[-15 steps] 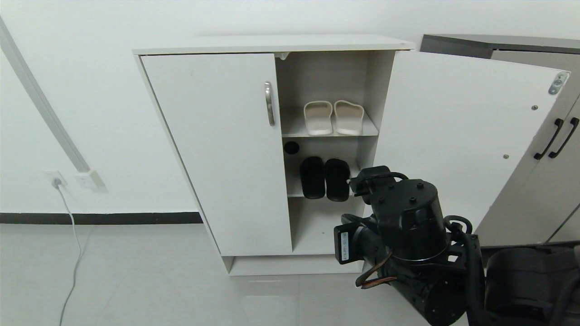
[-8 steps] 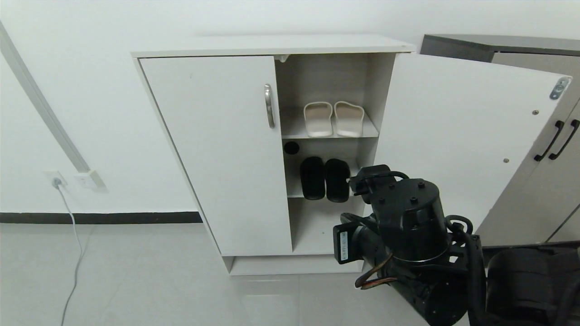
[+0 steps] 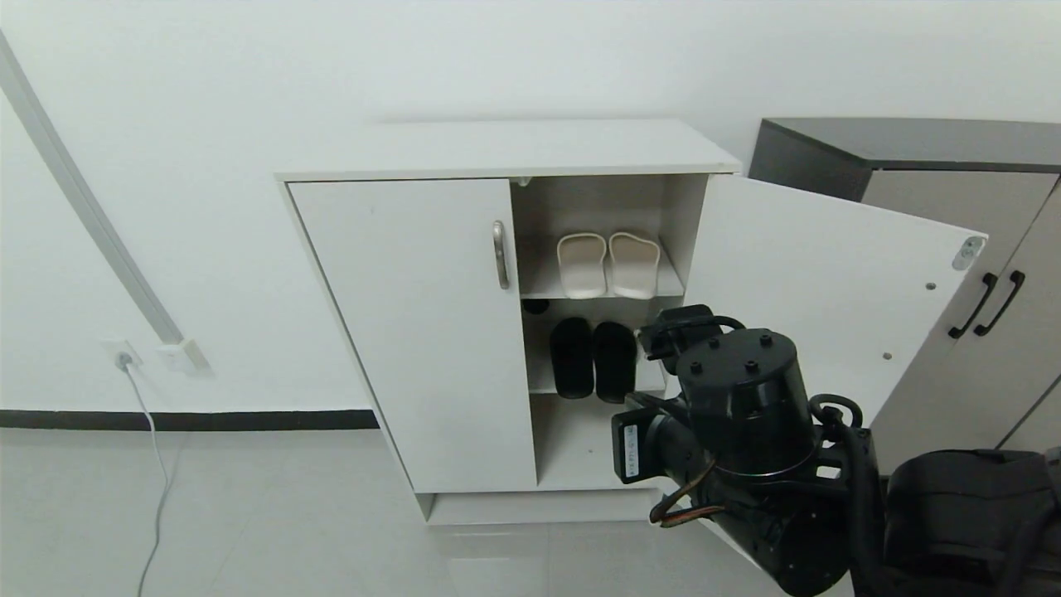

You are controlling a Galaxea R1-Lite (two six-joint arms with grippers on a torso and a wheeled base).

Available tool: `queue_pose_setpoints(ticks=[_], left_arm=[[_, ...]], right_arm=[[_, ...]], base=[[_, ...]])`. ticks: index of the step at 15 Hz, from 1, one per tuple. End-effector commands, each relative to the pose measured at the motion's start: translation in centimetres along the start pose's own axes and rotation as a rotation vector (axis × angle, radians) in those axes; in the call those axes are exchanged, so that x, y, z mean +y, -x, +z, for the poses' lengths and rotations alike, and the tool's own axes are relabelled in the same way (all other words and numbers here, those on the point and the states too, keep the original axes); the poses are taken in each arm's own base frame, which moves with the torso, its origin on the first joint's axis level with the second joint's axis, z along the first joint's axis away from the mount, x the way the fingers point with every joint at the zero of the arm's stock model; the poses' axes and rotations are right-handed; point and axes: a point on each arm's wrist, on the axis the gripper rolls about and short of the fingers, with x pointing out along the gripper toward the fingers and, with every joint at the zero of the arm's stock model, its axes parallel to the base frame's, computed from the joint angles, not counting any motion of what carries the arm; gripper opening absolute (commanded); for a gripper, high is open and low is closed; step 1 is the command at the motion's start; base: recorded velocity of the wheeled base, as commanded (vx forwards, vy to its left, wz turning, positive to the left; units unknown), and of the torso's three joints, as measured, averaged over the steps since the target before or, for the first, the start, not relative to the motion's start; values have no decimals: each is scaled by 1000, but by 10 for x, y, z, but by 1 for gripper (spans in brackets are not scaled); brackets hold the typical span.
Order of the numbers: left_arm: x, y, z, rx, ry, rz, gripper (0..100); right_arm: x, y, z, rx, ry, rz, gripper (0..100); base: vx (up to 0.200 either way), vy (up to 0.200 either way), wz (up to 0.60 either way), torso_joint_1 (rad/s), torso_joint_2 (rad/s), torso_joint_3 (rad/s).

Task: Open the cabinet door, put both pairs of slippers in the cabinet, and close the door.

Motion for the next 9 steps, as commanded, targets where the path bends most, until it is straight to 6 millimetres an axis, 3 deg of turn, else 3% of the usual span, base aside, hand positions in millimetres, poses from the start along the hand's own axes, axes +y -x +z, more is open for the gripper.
queue_pose_setpoints(ticks=[1,9], left_arm=[[0,0,0,0,1,0,0],[0,0,0,-2,1,1,0]], right_arm=[[0,1,1,-2,-1,0,0],[-9,-4,4,-11,-8,-29,0]], base=[[0,0,0,119,-466,-339],[0,0,0,157,-479,-325]])
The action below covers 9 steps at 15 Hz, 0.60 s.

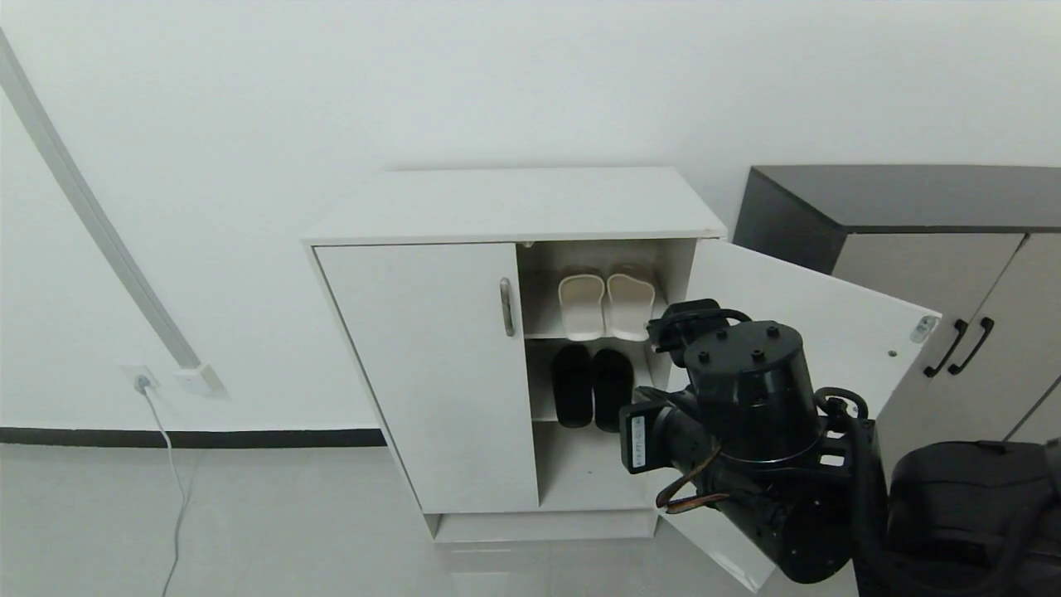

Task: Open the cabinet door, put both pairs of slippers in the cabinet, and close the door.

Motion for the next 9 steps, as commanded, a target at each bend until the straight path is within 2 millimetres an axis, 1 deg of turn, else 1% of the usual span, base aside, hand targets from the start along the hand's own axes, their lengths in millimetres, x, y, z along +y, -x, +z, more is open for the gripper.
queue_pose_setpoints(ticks=[1,7,9], left_arm=[[0,0,0,0,0,0,0],[0,0,0,0,0,0,0],[0,0,0,0,0,0,0]], right_arm=[[0,0,2,-8,5,-1,0],[-2,0,-2,5,14,-6,0],[-3,2,0,-3,9,-7,0]], base=[[0,0,0,188,-500,-320],[0,0,0,212,-528,-317],[0,0,0,229,-552,-320]])
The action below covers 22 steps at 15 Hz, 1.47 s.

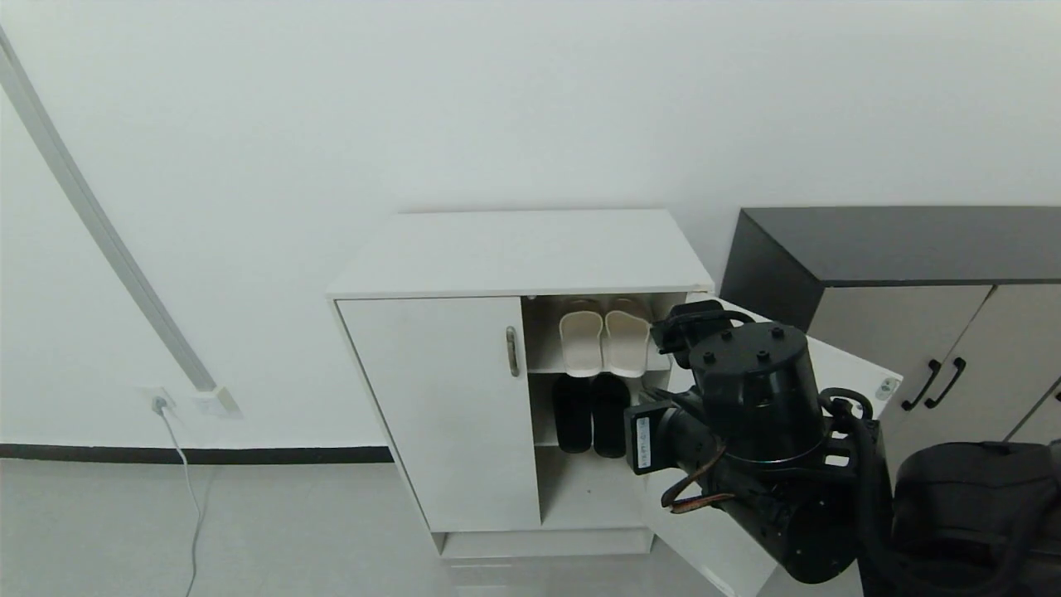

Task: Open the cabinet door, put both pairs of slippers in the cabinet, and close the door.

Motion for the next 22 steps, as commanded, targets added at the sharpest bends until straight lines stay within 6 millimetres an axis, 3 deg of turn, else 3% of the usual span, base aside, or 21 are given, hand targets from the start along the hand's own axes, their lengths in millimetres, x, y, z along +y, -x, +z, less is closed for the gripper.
queue_pose_setpoints(ticks=[1,14,19,22], left_arm=[[0,0,0,0,1,0,0],[0,0,0,0,0,-1,0],[0,0,0,0,0,0,0],[0,0,0,2,0,5,0]], right_arm=[[-2,3,4,-12,-8,1,0],[-16,-8,5,-5,-14,-48,0],[-21,-18,1,7,0,-73,0],[-22,-18,1,10,3,-75,0]], base=[[0,0,0,237,-574,-320],[0,0,0,212,-464,-258],[0,0,0,36,-77,-42],[0,0,-600,4,4,-2]])
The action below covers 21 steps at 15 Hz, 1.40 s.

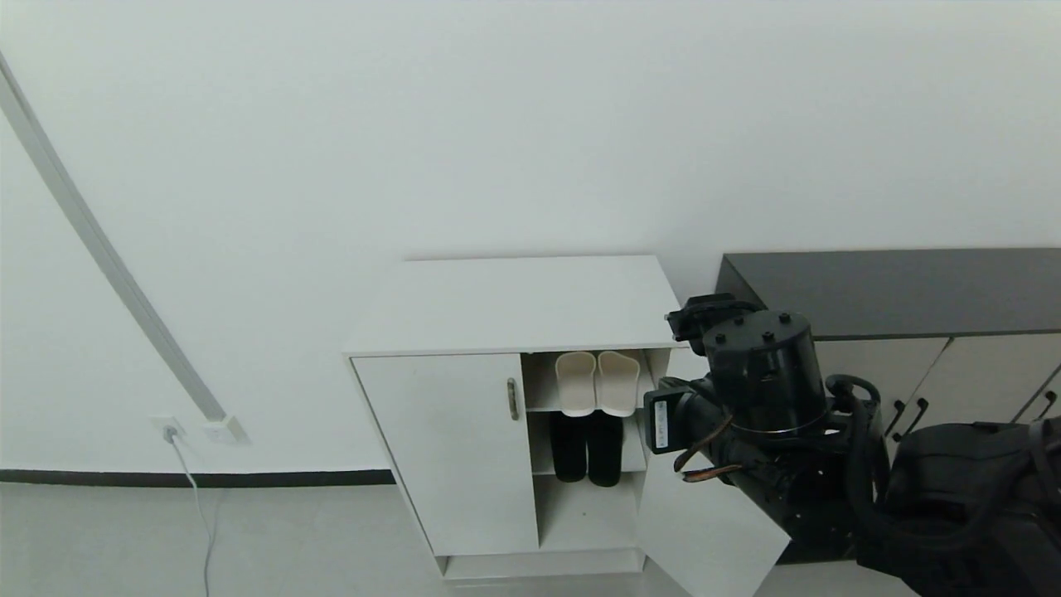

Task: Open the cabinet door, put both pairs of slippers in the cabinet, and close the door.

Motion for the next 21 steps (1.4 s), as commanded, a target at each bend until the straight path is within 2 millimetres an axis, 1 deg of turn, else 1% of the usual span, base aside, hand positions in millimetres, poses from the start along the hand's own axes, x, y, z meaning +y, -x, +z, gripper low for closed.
queue_pose_setpoints(ticks=[1,5,8,12,14,16,18,20,21], left_arm=[[0,0,0,1,-1,-1,0],[0,0,0,0,0,-1,0],[0,0,0,1,0,-1,0],[0,0,0,0,2,-3,0],[0,0,0,0,2,-3,0],[0,0,0,1,0,-5,0],[0,0,0,1,0,-5,0],[0,0,0,1,0,-5,0],[0,0,0,1,0,-5,0]], right_arm=[[0,-1,-1,3,1,-3,0],[-6,-5,2,-10,-13,-21,0],[-10,-7,3,-24,-5,-32,0],[-13,-9,3,-25,-1,-42,0],[-20,-15,3,-19,7,-69,0],[-28,-26,2,-9,25,-89,0],[-47,-58,4,-16,8,-88,0],[-62,-87,12,-35,-15,-105,0],[-78,-110,19,-45,-35,-128,0]], base=[[0,0,-600,-2,-2,7],[0,0,-600,12,5,0],[0,0,0,0,0,0],[-200,0,0,4,6,0],[-200,0,0,-5,5,0],[0,0,0,0,0,0],[0,0,0,0,0,0],[0,0,0,0,0,0],[0,0,0,0,0,0]])
